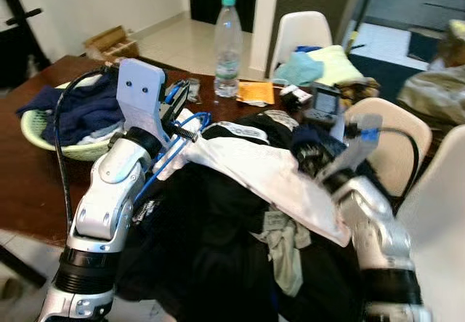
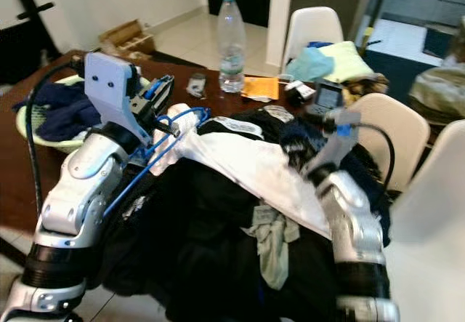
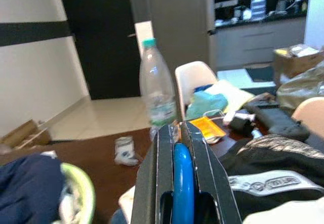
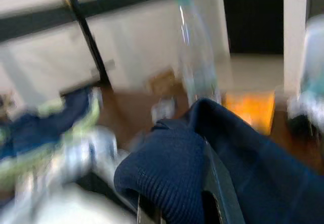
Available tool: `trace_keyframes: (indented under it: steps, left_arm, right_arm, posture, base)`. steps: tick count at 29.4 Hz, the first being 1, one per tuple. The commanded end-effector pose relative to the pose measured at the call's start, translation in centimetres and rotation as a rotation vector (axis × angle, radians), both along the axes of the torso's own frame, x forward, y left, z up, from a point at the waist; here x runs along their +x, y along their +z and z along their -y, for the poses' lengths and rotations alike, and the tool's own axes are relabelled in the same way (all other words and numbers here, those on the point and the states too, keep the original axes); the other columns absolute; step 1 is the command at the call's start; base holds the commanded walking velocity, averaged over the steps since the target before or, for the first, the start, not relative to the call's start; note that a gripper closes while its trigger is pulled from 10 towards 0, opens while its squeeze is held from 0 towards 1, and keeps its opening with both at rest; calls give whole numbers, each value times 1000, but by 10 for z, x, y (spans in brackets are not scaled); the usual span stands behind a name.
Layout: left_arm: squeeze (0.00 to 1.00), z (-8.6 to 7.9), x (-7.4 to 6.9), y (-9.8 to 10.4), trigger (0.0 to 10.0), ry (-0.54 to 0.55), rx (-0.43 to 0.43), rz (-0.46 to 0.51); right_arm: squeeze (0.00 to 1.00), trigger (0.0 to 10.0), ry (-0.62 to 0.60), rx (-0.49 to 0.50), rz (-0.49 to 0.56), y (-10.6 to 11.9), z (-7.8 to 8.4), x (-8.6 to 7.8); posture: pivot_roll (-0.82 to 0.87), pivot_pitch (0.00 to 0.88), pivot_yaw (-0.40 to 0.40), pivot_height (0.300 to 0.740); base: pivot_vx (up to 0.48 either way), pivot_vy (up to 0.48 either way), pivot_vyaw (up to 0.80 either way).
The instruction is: Hang hanger
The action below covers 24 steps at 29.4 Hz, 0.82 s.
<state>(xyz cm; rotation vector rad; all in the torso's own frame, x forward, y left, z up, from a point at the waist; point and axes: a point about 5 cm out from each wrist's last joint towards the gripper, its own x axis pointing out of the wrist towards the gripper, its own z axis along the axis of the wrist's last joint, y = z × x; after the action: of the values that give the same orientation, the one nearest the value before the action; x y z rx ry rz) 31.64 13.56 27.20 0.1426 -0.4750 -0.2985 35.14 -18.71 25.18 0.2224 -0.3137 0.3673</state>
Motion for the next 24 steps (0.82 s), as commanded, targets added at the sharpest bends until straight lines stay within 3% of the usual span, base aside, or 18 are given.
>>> trace_keyframes:
  steps: [1,2,3,5,6,8,10,13,16,17,18,19,20,22,24]
  left_arm:
    - [0,-11,3,-3,10000,63,20,-18]
    - [0,-11,3,-3,10000,63,20,-18]
    - [0,-12,3,-2,10000,71,22,-13]
    - [0,-12,3,-2,10000,71,22,-13]
    - [0,-12,3,-2,10000,74,23,-9]
    - [0,-12,3,-2,10000,74,23,-9]
    - [0,-10,2,2,10000,76,29,9]
    - [0,-11,1,5,10000,79,29,20]
    - [0,-10,1,5,10000,78,28,20]
    - [0,-9,0,5,10000,73,30,22]
    - [0,-9,0,5,10000,73,30,22]
    - [0,-7,0,6,10000,65,29,25]
    - [0,-7,0,6,10000,65,29,25]
    - [0,-5,-1,8,10000,55,32,35]
    - [0,-5,-2,10,10000,49,30,42]
  right_arm:
    - [0,10000,34,44,249,72,-3,1]
    - [0,10000,34,44,249,72,-3,1]
    - [0,10000,85,82,387,119,-6,-4]
    - [0,10000,85,82,387,119,-6,-4]
    - [0,10000,143,103,500,156,-10,-15]
    - [0,10000,143,103,500,156,-10,-15]
    - [0,10000,275,145,679,207,-21,-41]
    - [0,10000,361,222,748,224,-21,-58]
    - [0,10000,388,208,718,220,-23,-56]
    - [0,10000,346,116,610,203,-30,-43]
    - [0,10000,346,116,610,203,-30,-43]
    - [0,10000,301,24,461,176,-39,-25]
    - [0,10000,301,24,461,176,-39,-25]
    - [0,10000,176,-140,262,133,-47,0]
    - [0,10000,140,-189,217,120,-48,6]
  posture:
    - [106,65,-39,740]
    - [106,65,-39,740]
    - [106,65,-39,740]
    - [106,65,-39,740]
    - [101,59,-41,740]
    - [101,59,-41,740]
    - [109,56,-47,740]
    - [111,57,-45,740]
    - [108,57,-44,740]
    - [108,59,-40,740]
    - [108,59,-40,740]
    - [107,62,-39,740]
    - [107,62,-39,740]
    - [110,63,-39,740]
    - [109,65,-38,740]
  base:
    - [0,0,781]
    - [0,0,781]
    - [0,0,781]
    - [0,0,781]
    - [0,0,775]
    - [0,0,775]
    - [0,0,781]
    - [0,0,781]
    - [0,0,781]
    - [0,0,788]
    - [0,0,788]
    - [0,0,0]
    - [0,0,0]
    - [0,0,0]
    - [0,0,0]
